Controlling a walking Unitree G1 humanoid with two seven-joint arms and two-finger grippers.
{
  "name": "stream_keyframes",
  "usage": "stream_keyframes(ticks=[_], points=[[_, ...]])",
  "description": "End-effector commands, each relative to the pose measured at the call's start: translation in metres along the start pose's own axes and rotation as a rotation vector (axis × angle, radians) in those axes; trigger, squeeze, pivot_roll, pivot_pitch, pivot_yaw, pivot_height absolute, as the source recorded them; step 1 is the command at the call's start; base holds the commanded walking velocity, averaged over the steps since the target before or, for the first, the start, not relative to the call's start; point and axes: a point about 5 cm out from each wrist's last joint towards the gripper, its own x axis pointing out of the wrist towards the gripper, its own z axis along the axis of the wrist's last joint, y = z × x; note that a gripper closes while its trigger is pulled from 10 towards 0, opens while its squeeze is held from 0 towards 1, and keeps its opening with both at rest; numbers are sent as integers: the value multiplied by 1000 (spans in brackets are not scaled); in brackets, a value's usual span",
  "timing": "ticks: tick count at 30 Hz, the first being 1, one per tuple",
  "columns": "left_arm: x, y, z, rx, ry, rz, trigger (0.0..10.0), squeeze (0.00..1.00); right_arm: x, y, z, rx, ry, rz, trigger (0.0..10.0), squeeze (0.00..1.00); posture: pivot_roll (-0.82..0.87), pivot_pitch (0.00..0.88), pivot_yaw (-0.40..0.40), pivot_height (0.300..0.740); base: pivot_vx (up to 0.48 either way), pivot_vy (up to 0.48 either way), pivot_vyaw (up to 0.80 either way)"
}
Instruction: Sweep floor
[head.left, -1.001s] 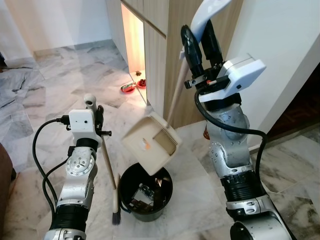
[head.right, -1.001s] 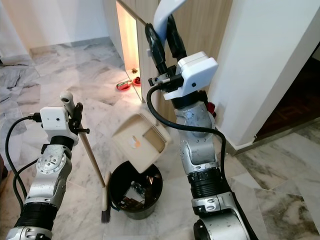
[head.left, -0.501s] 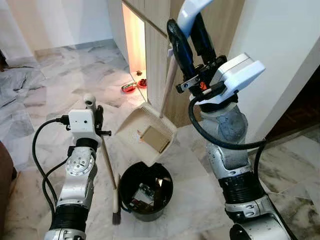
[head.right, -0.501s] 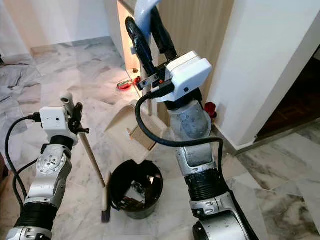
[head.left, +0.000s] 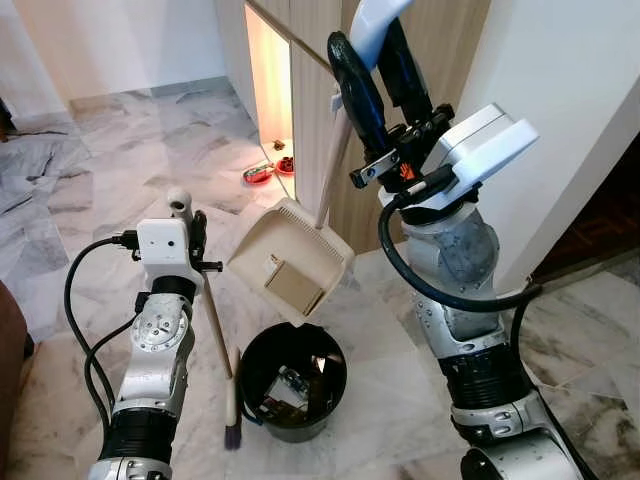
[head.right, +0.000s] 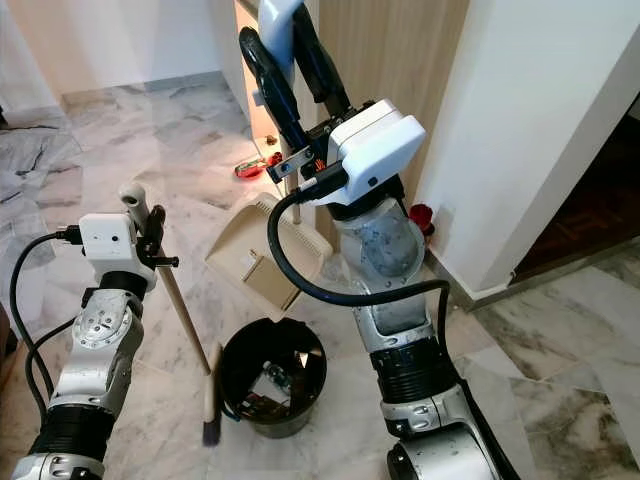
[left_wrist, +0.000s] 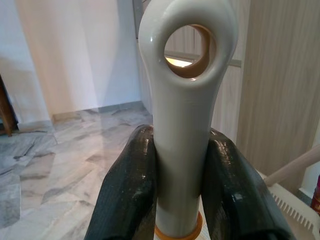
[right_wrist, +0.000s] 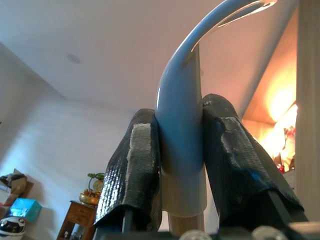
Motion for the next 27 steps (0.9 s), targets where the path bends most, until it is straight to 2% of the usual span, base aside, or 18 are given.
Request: stream_keyframes(ticks=[1, 11, 17, 23, 24, 25, 27], points=[[5, 2, 14, -5, -68, 4, 10000, 0, 8, 1, 18, -29, -90, 37, 10000, 0, 107, 35, 10, 740, 0, 0, 0], [5, 2, 14, -5, -66, 1, 10000, 0, 5, -2, 16, -65, -48, 75, 10000, 0, 107, 36, 13, 740, 0, 0, 0], [5, 2, 13, -5, -63, -1, 10000, 0, 2, -8, 9, -146, 19, 71, 10000, 0, 106, 35, 14, 740, 0, 0, 0], [5, 1, 12, -5, -59, 0, 10000, 0, -11, -38, -16, -288, 213, -98, 10000, 0, 102, 34, 12, 740, 0, 0, 0], [4, 1, 12, -4, -58, -1, 10000, 0, -15, -44, -24, -308, 276, -132, 10000, 0, 103, 34, 12, 740, 0, 0, 0], [4, 1, 11, -4, -56, -1, 10000, 0, -26, -55, -39, -362, 416, -194, 10000, 0, 102, 34, 12, 740, 0, 0, 0], [4, 1, 11, -2, -55, -3, 10000, 0, -44, -63, -50, -350, 492, -261, 10000, 0, 103, 36, 11, 740, 0, 0, 0]])
